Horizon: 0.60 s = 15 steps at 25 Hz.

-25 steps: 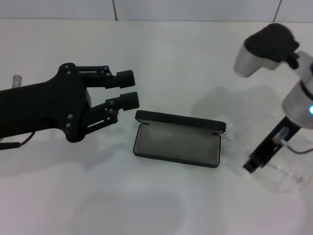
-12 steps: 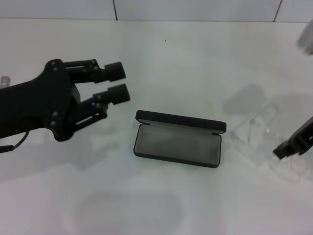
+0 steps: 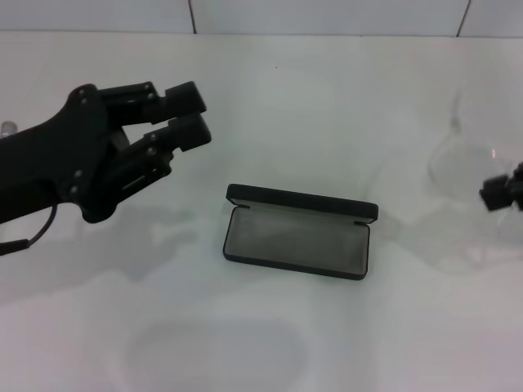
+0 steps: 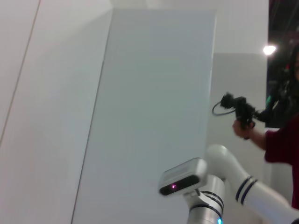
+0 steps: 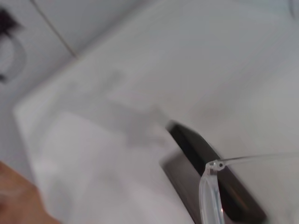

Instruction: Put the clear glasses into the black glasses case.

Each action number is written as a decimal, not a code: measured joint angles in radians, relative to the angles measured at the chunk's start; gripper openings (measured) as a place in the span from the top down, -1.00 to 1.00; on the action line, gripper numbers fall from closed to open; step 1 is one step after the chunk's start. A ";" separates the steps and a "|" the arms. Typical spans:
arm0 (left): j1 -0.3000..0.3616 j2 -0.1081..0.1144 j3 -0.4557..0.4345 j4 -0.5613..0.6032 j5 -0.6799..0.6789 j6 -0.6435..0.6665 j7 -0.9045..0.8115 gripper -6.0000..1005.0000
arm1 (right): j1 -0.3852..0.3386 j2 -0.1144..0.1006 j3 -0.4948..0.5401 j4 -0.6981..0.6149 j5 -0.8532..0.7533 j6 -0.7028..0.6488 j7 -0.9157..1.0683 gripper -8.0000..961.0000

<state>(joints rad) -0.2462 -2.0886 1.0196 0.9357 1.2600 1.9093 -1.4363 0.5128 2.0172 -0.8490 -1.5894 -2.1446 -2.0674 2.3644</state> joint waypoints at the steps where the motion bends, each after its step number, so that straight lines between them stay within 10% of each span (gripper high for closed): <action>1: -0.001 0.000 0.004 -0.001 -0.008 0.000 -0.001 0.36 | -0.005 0.001 0.053 -0.005 0.053 -0.027 -0.039 0.73; 7: -0.038 -0.004 0.047 -0.058 -0.132 -0.005 0.010 0.41 | -0.105 0.008 0.162 0.053 0.372 -0.075 -0.401 0.73; 15: -0.118 -0.005 0.120 -0.058 -0.242 -0.010 0.004 0.56 | -0.184 0.006 -0.012 0.264 0.561 -0.078 -0.741 0.73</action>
<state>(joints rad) -0.3640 -2.0939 1.1392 0.8775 1.0184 1.8988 -1.4319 0.3284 2.0229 -0.8612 -1.3252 -1.5840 -2.1452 1.6234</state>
